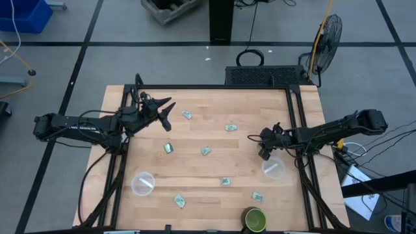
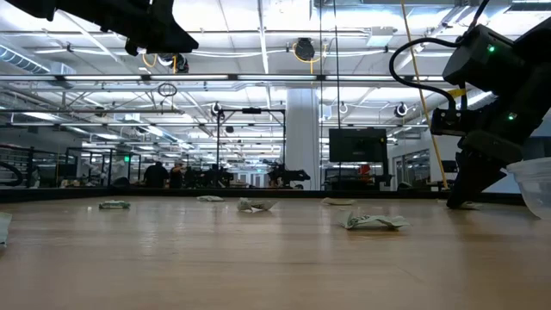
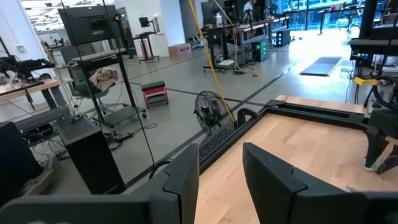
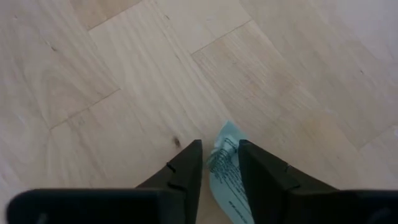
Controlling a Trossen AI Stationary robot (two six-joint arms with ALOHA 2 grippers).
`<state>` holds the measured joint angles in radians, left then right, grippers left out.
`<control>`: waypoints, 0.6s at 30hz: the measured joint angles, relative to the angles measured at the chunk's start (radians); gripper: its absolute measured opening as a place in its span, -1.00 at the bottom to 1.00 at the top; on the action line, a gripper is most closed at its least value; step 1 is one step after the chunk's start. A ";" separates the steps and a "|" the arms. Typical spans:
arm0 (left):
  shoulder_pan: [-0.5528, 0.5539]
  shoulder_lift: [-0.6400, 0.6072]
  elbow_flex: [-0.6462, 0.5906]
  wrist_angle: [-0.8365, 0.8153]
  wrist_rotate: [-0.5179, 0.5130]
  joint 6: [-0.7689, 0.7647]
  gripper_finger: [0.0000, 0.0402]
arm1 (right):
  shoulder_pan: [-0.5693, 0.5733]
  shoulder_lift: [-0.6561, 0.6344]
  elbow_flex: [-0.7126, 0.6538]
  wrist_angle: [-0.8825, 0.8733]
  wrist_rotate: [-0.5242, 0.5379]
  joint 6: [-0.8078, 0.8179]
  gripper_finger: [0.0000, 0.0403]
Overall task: Pick and place Stevia / Truvia into bins
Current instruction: Put the Stevia packet into the right transparent plastic container
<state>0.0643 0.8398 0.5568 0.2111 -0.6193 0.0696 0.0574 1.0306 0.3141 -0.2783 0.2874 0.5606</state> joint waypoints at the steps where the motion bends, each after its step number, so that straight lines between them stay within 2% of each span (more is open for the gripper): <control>1: 0.000 0.000 0.000 0.000 0.000 0.000 -0.35 | 0.000 0.000 0.000 0.000 0.000 0.000 -0.61; 8: 0.000 0.000 0.000 0.000 0.000 0.000 -0.35 | 0.000 0.000 0.000 0.016 -0.003 0.000 -0.97; 13: 0.000 0.000 0.000 0.000 0.000 0.000 -0.35 | 0.023 -0.012 0.041 0.006 -0.006 -0.010 -0.96; 18: 0.000 0.000 0.000 0.000 0.000 0.000 -0.35 | 0.086 -0.051 0.160 -0.022 -0.013 -0.031 -0.98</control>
<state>0.0643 0.8398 0.5564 0.2108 -0.6197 0.0700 0.1438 0.9799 0.4739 -0.3003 0.2740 0.5301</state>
